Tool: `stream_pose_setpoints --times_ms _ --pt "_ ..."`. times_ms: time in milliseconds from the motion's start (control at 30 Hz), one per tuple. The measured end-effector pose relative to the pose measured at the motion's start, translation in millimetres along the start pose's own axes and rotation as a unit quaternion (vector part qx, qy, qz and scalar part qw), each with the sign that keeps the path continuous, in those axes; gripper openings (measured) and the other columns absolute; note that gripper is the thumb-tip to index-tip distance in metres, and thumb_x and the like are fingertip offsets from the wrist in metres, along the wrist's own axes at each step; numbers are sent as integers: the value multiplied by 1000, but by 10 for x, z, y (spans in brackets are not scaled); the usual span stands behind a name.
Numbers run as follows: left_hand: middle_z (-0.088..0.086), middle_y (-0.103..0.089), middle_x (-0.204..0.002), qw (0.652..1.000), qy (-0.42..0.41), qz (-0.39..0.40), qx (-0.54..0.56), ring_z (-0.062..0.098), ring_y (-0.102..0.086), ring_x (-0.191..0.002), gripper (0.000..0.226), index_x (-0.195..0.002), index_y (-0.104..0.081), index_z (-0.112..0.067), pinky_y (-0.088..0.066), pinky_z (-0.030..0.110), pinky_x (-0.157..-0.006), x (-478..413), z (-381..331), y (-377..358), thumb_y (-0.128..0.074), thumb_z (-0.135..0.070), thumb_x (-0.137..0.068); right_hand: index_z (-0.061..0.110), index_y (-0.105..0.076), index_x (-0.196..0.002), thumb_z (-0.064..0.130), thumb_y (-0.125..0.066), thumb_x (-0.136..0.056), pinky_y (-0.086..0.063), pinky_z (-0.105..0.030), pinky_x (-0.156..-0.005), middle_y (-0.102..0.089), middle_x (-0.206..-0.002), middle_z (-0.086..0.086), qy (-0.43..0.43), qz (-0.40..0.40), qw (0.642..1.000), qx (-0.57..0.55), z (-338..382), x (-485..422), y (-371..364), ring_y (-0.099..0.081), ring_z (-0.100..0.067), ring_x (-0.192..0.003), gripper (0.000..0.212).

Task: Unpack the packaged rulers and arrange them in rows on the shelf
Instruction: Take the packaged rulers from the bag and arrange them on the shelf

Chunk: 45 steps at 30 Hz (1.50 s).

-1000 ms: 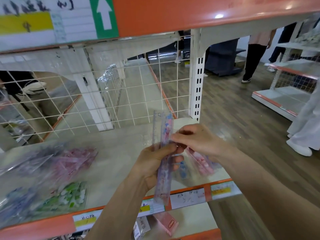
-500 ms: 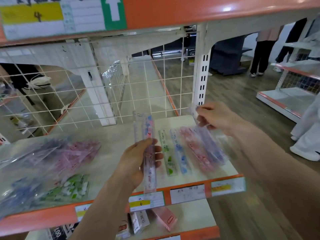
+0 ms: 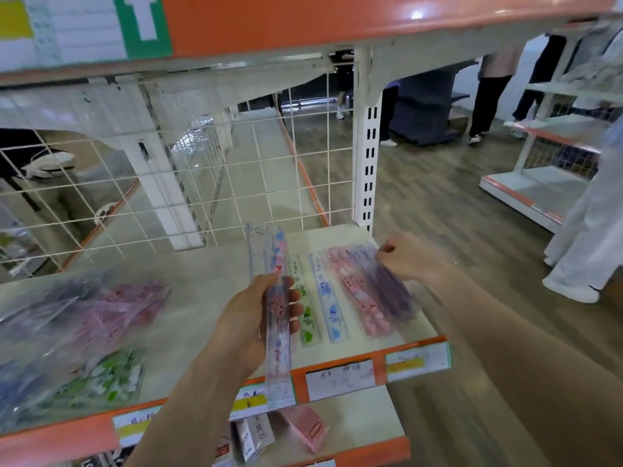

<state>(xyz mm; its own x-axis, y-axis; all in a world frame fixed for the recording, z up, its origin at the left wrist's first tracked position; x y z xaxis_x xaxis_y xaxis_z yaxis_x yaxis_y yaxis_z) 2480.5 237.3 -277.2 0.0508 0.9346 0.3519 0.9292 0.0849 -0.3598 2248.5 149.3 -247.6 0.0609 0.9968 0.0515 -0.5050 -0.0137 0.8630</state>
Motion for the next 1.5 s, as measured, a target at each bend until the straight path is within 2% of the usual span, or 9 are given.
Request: stream_pose_setpoints --times_ms 167,333,533,700,900,1067,1167,1300,1500 --pt "9 -64 -67 1000 -3 13 26 17 -61 -52 21 -93 -62 -4 -51 24 -45 31 -25 -70 -47 -18 -97 16 -46 -51 11 -47 -86 -29 -24 -48 -46 -54 3 57 -55 992 -99 275 111 150 -43 -19 -59 35" --pt "15 -67 -72 999 -21 26 43 22 -64 -55 12 -89 -62 -2 -53 27 -48 48 -62 -125 -56 -12 -92 10 -68 -86 28 -56 -91 -41 -24 -53 -65 -77 0 104 87 948 -287 908 529 -143 -57 -7 -58 23" --pt "14 -72 -84 999 -28 20 24 21 -68 -61 14 -93 -69 -3 -57 28 -54 72 -128 -10 -61 -14 -89 17 -71 -86 29 -68 -85 -42 -21 -51 -69 -81 -7 103 129 940 -298 1138 579 -410 -60 -13 -67 12" --pt "17 -67 -68 995 -20 -13 92 25 -64 -53 16 -86 -60 -1 -53 28 -49 96 -137 181 -50 -9 -95 10 -66 -85 18 -58 -92 -44 -19 -48 -72 -78 -7 40 134 897 -420 1005 441 -369 -66 -11 -61 13" --pt "7 -65 -60 998 0 -50 40 14 -53 -41 20 -87 -59 -6 -43 19 -40 51 -58 335 -45 -15 -99 6 -68 -76 15 -55 -93 -40 -14 -41 -68 -66 -8 28 56 981 -186 550 32 -159 -58 -10 -49 24" --pt "9 -65 -67 999 16 -14 40 16 -52 -45 27 -94 -59 -4 -45 21 -40 5 1 230 -40 -21 -99 0 -68 -74 18 -54 -85 -54 -33 -66 -70 -71 -15 25 41 997 -54 328 -185 -242 -67 -26 -61 25" --pt "10 -67 -72 999 11 -10 45 17 -58 -50 28 -95 -61 -4 -49 23 -45 10 -27 228 -38 -19 -100 10 -56 -66 26 -49 -83 -52 -33 -65 -63 -69 -7 44 3 998 40 370 -118 -150 -64 -29 -72 24" --pt "13 -68 -79 999 -14 -14 48 21 -65 -58 21 -93 -64 -3 -53 26 -49 20 -63 238 -47 -15 -98 8 -65 -80 27 -48 -88 -50 -39 -63 -67 -82 -10 103 -1 993 -60 708 201 -163 -62 -22 -69 27" --pt "16 -71 -80 998 -38 -4 47 23 -67 -60 15 -88 -70 -2 -54 28 -51 40 -113 189 -57 -10 -90 17 -70 -81 32 -65 -86 -37 -11 -45 -64 -66 5 132 119 950 -256 1285 593 -512 -57 -3 -58 17"
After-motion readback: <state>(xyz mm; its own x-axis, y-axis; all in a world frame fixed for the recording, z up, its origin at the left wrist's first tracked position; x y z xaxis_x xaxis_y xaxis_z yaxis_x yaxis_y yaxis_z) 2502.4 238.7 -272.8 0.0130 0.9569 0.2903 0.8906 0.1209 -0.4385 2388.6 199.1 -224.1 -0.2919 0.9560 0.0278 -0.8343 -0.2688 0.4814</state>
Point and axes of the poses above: each hand's wrist, its own x-axis away from the middle knuckle, its own y-axis out of the back of the hand, z = x × y, the point moved 9 cm from there along -x, towards the middle knuckle
